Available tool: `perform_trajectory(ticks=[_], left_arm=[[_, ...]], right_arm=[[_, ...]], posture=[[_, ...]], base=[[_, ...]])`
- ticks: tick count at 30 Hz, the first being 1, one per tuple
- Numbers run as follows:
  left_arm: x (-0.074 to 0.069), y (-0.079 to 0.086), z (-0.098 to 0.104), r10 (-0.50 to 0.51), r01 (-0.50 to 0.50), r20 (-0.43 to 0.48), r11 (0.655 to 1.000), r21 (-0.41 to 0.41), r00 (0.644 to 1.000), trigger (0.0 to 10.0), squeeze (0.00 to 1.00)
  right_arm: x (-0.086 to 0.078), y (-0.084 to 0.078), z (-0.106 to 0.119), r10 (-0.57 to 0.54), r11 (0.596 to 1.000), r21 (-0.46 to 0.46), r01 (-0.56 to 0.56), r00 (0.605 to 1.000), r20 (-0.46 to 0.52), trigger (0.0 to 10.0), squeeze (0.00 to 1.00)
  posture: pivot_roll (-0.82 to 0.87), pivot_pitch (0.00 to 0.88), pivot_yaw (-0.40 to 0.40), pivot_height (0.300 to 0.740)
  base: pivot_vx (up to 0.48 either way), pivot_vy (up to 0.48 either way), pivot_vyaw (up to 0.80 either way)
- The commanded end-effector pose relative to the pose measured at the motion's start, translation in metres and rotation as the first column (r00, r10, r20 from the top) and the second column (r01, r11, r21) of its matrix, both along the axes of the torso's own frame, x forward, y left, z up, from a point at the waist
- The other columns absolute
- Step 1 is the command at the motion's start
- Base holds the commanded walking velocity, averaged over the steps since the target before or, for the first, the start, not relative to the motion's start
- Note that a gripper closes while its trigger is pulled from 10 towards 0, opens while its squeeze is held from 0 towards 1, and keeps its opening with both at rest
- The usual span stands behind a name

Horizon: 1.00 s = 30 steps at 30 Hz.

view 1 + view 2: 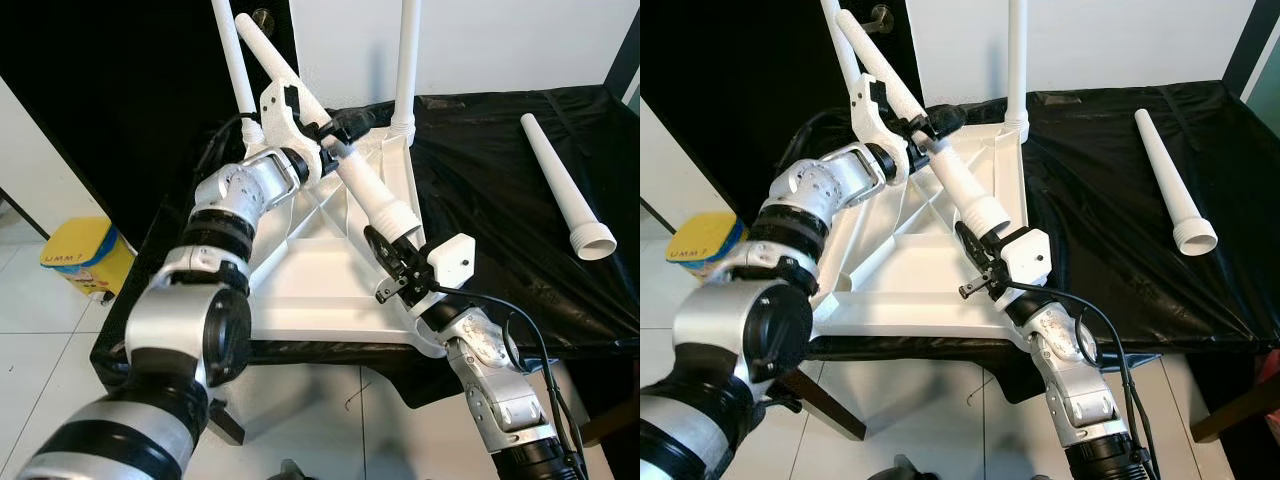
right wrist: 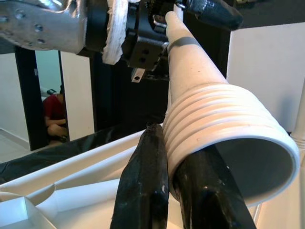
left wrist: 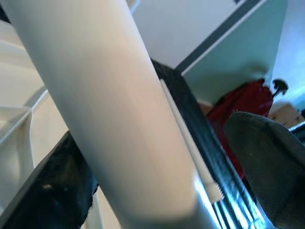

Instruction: Building children table

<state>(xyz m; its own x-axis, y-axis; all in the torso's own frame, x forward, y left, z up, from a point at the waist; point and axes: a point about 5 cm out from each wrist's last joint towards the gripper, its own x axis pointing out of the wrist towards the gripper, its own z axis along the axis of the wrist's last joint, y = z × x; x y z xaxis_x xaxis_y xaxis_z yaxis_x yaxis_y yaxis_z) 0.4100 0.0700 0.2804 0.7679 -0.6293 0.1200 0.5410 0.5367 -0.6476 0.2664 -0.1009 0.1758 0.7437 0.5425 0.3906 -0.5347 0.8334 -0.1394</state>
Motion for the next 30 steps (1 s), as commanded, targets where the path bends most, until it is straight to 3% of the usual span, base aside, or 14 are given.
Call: perform_trajectory(ticks=[1, 7, 8, 9, 23, 24, 25, 30], left_arm=[[-0.002, 0.002, 0.008, -0.066, 0.071, 0.084, 0.996, -0.047, 0.994, 10.0, 0.0], [0.003, 0.014, 0.016, -0.016, 0.024, 0.08, 0.995, -0.098, 0.997, 9.8, 0.0], [0.004, 0.019, 0.02, 0.0, 0.01, 0.082, 0.992, -0.124, 0.997, 5.4, 0.0], [0.004, 0.021, 0.021, 0.006, 0.006, 0.086, 0.99, -0.142, 0.996, 0.0, 0.0], [0.004, 0.015, 0.014, -0.011, 0.023, 0.08, 0.988, -0.155, 0.997, 0.0, 0.0], [0.005, 0.015, 0.013, -0.005, 0.017, 0.073, 0.988, -0.153, 0.997, 0.0, 0.0], [0.005, 0.016, 0.013, 0.005, 0.006, 0.067, 0.987, -0.158, 0.998, 0.0, 0.0], [0.007, 0.019, 0.015, 0.027, -0.016, 0.062, 0.985, -0.169, 0.998, 0.0, 0.0]], right_arm=[[-0.002, 0.005, 0.004, 0.031, 1.0, -0.003, -0.031, 0.999, 0.025, 10.0, 0.0], [-0.001, 0.006, 0.005, 0.049, 0.999, -0.011, -0.049, 0.998, 0.027, 10.0, 0.0], [-0.001, 0.007, 0.005, 0.053, 0.999, -0.013, -0.053, 0.998, 0.028, 10.0, 0.0], [-0.001, 0.007, 0.005, 0.058, 0.998, -0.015, -0.057, 0.998, 0.026, 10.0, 0.0], [0.003, 0.008, 0.006, 0.08, 0.997, -0.012, -0.08, 0.997, 0.014, 10.0, 0.0], [0.003, 0.009, 0.006, 0.088, 0.996, -0.009, -0.088, 0.996, 0.011, 10.0, 0.95], [0.003, 0.01, 0.005, 0.099, 0.995, -0.004, -0.099, 0.995, 0.007, 10.0, 1.0], [0.003, 0.012, 0.005, 0.116, 0.993, -0.001, -0.116, 0.993, 0.006, 10.0, 1.0]], posture=[[-0.1, 0.024, 0.104, 0.74], [-0.1, 0.027, 0.098, 0.74], [-0.1, 0.025, 0.094, 0.74], [-0.1, 0.021, 0.09, 0.74], [-0.09, 0.017, 0.08, 0.74], [-0.09, 0.011, 0.08, 0.74], [-0.09, 0.008, 0.081, 0.74], [-0.1, 0.003, 0.085, 0.74]], base=[[0.0, 0.0, 0.0], [0.0, 0.0, 0.0], [0.0, 0.0, 0.0], [0.0, 0.0, 0.0], [0.0, 0.0, 0.0], [0.0, 0.0, 0.0], [0.0, 0.0, 0.0], [0.0, 0.0, 0.0]])
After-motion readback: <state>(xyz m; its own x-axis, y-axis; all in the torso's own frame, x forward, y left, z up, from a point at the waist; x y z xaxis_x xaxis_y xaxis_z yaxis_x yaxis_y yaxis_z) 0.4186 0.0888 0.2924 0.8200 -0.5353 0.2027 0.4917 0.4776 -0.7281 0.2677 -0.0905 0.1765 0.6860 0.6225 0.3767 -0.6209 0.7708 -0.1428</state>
